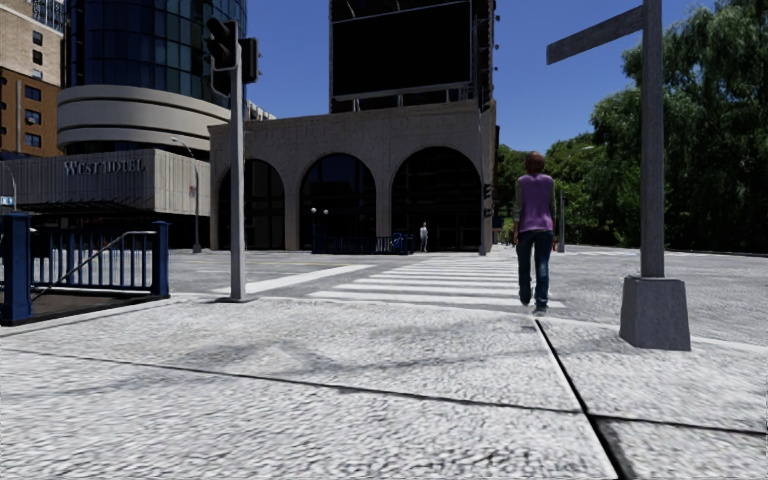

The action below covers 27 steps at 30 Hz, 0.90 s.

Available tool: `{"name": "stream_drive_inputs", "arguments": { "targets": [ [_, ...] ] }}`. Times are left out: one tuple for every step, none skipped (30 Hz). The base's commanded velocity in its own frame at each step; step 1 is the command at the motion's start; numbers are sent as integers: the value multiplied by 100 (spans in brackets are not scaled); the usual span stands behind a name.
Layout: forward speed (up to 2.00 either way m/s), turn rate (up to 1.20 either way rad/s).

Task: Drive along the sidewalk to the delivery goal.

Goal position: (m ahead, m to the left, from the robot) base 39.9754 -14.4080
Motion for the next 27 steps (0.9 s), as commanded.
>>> {"name": "stream_drive_inputs", "arguments": {
  "targets": [
    [200, 0],
    [200, 0],
    [200, 0],
    [200, 0],
    [200, 0],
    [200, 0],
    [200, 0],
    [200, 0],
    [200, 0],
    [200, 0],
    [200, 0],
    [200, 0],
    [200, 0],
    [200, 0],
    [200, 0],
    [200, 0],
    [200, 0],
    [200, 0],
    [200, 0],
    [200, 0],
    [200, 0],
    [200, 0],
    [200, 0],
    [200, 0],
    [200, 0],
    [200, 0],
    [200, 0]
  ]
}}
